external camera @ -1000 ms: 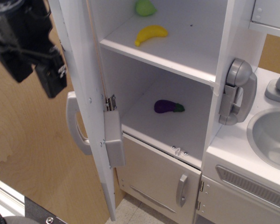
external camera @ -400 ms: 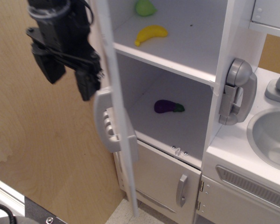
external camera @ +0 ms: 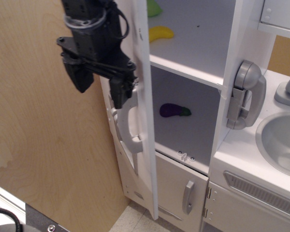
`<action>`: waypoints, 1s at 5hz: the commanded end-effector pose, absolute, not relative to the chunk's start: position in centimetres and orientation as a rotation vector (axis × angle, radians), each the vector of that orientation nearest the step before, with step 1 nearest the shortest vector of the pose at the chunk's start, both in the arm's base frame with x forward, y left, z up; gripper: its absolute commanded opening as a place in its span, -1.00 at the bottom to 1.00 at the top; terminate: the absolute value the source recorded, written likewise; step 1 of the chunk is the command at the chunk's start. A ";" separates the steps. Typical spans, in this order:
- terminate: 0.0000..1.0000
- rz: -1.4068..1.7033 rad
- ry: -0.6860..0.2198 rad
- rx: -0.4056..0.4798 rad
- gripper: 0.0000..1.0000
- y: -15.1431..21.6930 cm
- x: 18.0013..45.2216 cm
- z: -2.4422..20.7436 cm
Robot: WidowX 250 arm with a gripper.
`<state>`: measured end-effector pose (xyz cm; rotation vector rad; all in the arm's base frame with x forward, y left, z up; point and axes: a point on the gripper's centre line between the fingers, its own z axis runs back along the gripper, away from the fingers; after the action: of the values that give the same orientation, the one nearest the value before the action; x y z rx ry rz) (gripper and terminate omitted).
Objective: Close fridge
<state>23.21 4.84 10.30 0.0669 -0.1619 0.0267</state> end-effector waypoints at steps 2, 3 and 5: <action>-1.00 0.073 -0.242 0.067 1.00 5.8 27.7 11.9; -1.00 0.085 -0.261 0.055 1.00 5.9 28.7 12.5; -1.00 0.140 -0.266 0.026 1.00 6.1 31.3 13.3</action>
<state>30.80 5.71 11.82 0.0156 -0.2177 0.1385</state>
